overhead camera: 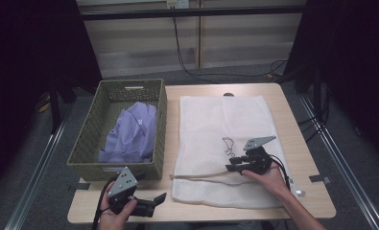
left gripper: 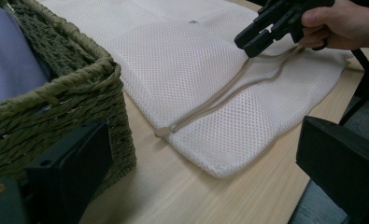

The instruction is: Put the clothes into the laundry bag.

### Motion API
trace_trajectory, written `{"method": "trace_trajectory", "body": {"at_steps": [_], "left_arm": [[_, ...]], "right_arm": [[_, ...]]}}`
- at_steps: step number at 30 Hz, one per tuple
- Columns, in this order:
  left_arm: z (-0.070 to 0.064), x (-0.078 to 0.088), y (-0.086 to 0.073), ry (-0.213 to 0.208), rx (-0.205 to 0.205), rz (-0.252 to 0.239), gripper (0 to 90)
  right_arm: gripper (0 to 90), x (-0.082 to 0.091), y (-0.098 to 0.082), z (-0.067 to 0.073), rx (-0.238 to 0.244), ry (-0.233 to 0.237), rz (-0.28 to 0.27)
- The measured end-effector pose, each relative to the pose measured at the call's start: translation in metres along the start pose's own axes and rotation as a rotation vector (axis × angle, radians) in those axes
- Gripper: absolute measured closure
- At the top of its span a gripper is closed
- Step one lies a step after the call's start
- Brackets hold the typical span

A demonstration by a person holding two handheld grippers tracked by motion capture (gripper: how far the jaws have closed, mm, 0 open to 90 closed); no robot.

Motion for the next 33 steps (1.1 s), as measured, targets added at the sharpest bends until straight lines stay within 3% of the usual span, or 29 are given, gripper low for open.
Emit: {"method": "trace_trajectory", "body": {"at_steps": [15, 20, 25, 33], "left_arm": [[0.001, 0.0, 0.0, 0.006, -0.002, 0.005, 3.8], [0.0, -0.001, 0.0, 0.002, -0.002, 0.007, 3.8], [0.0, -0.001, -0.001, 0.001, 0.009, 0.007, 3.8], [0.0, -0.001, -0.001, 0.005, 0.016, 0.004, 3.8]], "right_arm": [[54.8, -0.01, -0.013, 0.003, 0.045, -0.017, 0.05], [64.3, -0.01, -0.013, 0.002, 0.054, -0.057, 0.057], [81.2, -0.009, -0.013, -0.004, 0.058, -0.093, 0.057], [86.2, -0.009, -0.013, -0.007, 0.032, -0.097, 0.058]]}}
Point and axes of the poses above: each handheld gripper's, and its own axes: x roughly backward along the jaws, y roughly out of its top, z roughly to its left, the point moved 8 cm from there along -x, roughly forward along the jaws, and after that the axes turned 5 degrees about -y, right-handed, at the moved point
